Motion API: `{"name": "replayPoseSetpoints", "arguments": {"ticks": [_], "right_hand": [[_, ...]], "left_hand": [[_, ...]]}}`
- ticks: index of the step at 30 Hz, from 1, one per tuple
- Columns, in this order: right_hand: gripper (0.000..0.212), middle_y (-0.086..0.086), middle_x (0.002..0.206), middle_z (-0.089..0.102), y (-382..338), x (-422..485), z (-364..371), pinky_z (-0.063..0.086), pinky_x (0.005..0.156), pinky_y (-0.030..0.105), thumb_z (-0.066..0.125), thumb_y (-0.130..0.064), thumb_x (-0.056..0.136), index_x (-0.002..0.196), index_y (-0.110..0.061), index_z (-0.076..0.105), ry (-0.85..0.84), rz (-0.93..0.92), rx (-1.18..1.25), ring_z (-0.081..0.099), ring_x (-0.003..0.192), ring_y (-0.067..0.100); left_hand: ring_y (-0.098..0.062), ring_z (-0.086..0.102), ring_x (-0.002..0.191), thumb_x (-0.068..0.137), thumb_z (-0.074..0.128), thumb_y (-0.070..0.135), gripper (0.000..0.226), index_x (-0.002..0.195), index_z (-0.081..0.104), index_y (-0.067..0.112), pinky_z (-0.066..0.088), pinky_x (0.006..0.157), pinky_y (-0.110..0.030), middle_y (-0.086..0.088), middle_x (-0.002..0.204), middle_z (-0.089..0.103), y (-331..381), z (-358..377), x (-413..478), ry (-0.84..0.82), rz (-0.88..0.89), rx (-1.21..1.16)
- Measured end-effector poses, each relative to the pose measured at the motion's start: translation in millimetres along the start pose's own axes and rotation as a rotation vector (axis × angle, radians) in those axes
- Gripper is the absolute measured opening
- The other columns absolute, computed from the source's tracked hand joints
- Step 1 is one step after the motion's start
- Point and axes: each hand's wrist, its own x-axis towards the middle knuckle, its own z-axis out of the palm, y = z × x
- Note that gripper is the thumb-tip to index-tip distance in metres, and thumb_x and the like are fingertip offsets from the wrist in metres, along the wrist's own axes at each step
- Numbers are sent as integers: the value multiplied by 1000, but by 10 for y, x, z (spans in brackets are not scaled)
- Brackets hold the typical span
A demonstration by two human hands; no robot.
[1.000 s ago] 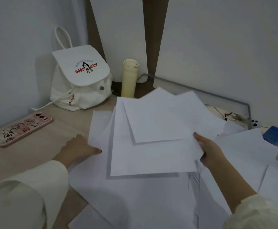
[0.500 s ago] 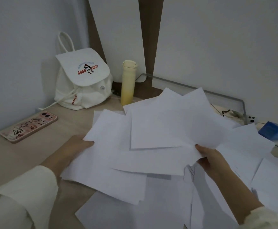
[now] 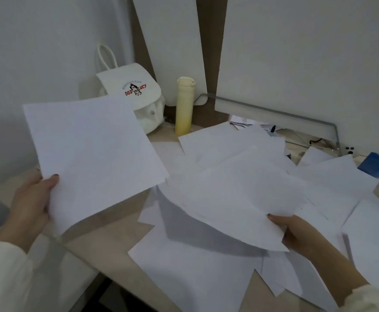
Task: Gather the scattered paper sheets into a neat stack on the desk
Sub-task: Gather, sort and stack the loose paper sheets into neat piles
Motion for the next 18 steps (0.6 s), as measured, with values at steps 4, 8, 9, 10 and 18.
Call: {"name": "replayPoseSetpoints", "arguments": {"ticks": [4, 8, 9, 10, 18], "right_hand": [[22, 7, 91, 76, 30, -84, 146, 60, 61, 30, 53, 0, 88, 106, -8, 62, -62, 49, -88, 73, 80, 22], [28, 8, 102, 74, 51, -106, 292, 59, 66, 30, 58, -5, 86, 113, -9, 61, -112, 74, -134, 71, 90, 24], [29, 8, 105, 73, 64, -109, 332, 59, 69, 30, 59, -5, 86, 115, -9, 60, -116, 77, -130, 70, 93, 25], [31, 9, 105, 73, 86, -113, 364, 59, 70, 31, 61, -4, 85, 115, -9, 60, -116, 79, -123, 70, 94, 25], [27, 10, 92, 74, 217, -204, 575, 56, 59, 32, 47, -24, 96, 110, -6, 61, -70, 137, 104, 71, 80, 25]], "left_hand": [[-2, 68, 59, 96, 41, 8, 22, 101, 61, 15, 55, 53, -15, 6, 90, 73, 172, 62, -211, -225, 8, -45], [-8, 69, 59, 94, 42, 2, 23, 98, 61, 14, 56, 54, -20, 5, 71, 74, 135, 370, -453, -383, -48, 13], [-10, 69, 58, 93, 44, 2, 20, 97, 62, 11, 55, 53, -21, 2, 70, 74, 77, 466, -517, -403, -72, 33], [-11, 68, 55, 93, 45, 1, 19, 95, 62, 10, 55, 52, -22, 0, 68, 74, -5, 555, -576, -410, -98, 53], [-28, 59, 91, 90, 49, -3, 23, 105, 45, 13, 49, 86, -41, -6, 98, 59, -508, 1027, -1041, -514, -198, 309]]}}
